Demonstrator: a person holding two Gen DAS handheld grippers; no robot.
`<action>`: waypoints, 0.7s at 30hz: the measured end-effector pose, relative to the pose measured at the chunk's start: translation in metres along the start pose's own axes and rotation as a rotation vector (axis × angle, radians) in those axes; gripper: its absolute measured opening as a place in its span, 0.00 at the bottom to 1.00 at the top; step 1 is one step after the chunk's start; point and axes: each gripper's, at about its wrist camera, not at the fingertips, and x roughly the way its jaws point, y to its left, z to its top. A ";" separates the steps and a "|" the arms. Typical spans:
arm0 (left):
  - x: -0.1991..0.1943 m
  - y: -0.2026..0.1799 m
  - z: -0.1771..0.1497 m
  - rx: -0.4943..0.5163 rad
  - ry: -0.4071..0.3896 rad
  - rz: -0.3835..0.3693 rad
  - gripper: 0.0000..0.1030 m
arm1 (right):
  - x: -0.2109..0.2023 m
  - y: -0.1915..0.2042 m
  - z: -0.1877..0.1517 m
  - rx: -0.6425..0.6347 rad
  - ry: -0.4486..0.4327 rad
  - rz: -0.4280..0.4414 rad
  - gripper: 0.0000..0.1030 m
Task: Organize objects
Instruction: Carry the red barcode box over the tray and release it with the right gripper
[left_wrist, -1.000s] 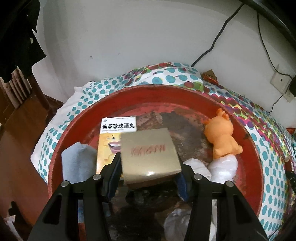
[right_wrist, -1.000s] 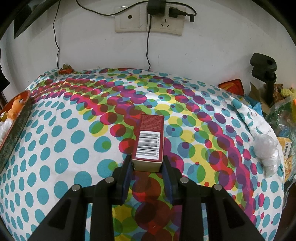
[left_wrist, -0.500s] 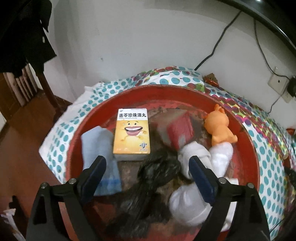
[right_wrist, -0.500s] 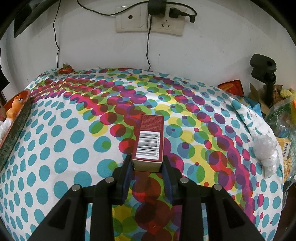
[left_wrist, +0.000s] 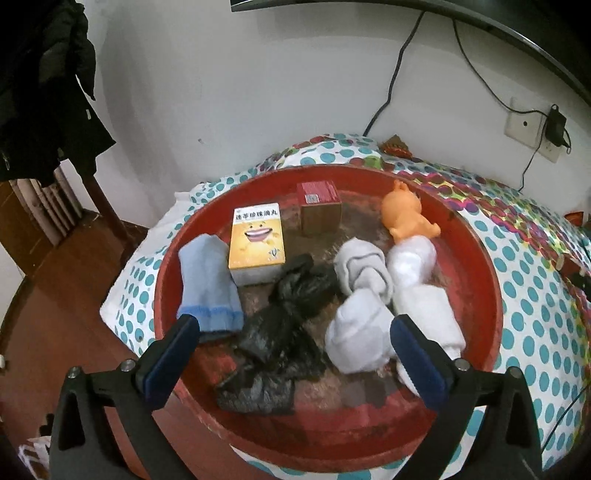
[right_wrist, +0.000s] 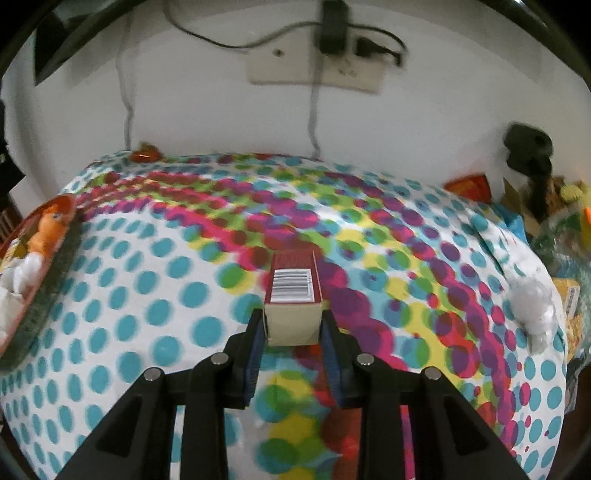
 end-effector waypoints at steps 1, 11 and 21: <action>0.000 0.001 -0.002 -0.006 0.002 -0.005 1.00 | -0.004 0.006 0.002 -0.024 -0.008 0.001 0.29; -0.004 0.002 -0.006 -0.004 -0.009 -0.006 1.00 | -0.032 0.082 0.015 -0.141 -0.035 0.130 0.29; -0.005 0.005 -0.004 -0.013 -0.007 -0.024 1.00 | -0.052 0.188 0.023 -0.255 -0.052 0.279 0.29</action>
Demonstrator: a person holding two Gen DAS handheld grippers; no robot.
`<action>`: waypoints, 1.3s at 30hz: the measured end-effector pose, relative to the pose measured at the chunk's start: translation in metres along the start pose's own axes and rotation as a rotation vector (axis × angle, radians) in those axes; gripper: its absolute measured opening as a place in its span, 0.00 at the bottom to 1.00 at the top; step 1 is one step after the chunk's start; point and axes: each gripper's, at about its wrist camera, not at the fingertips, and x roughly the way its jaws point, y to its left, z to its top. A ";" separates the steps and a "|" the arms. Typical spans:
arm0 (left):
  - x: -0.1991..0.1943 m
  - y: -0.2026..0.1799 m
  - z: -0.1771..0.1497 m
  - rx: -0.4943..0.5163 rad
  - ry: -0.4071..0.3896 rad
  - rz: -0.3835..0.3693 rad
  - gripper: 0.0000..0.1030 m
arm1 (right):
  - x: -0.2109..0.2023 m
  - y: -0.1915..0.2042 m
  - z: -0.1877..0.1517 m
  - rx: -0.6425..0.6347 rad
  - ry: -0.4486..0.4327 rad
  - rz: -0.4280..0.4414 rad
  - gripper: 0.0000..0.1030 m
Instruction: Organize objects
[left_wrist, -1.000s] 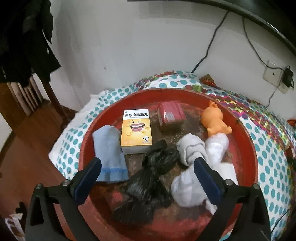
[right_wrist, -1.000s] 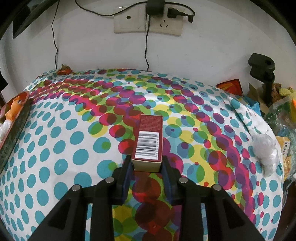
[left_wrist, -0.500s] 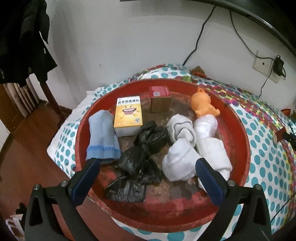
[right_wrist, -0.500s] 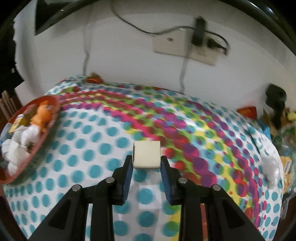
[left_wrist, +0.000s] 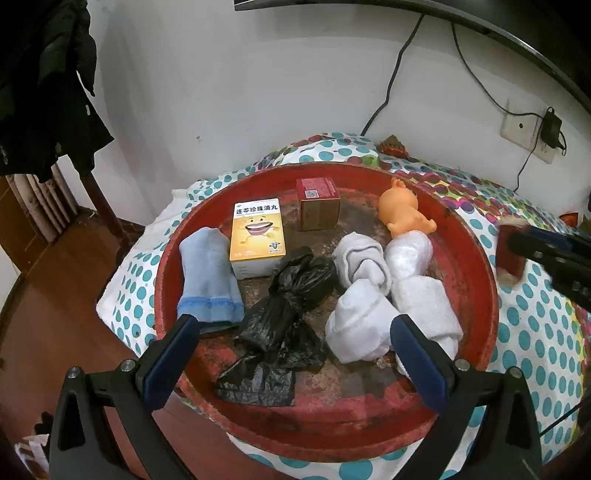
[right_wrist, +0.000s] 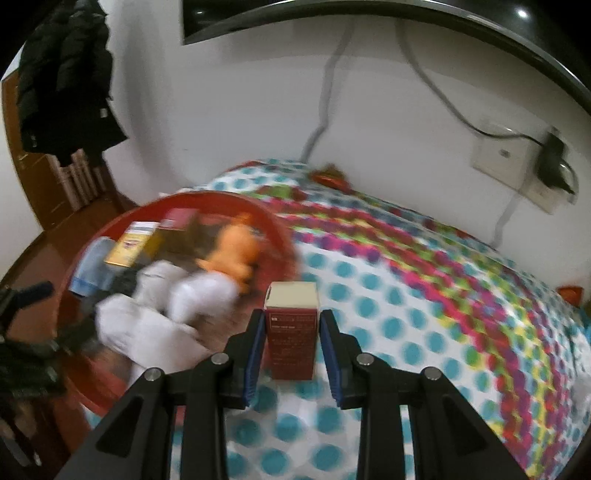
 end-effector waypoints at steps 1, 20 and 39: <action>0.000 0.001 0.000 -0.003 0.000 -0.001 1.00 | 0.006 0.010 0.005 -0.006 0.000 0.015 0.29; 0.007 0.024 0.005 -0.056 0.009 0.012 1.00 | 0.020 0.050 0.014 -0.045 0.034 0.062 0.17; 0.008 0.023 0.004 -0.082 0.036 -0.029 1.00 | -0.079 0.009 -0.073 0.025 0.113 -0.033 0.57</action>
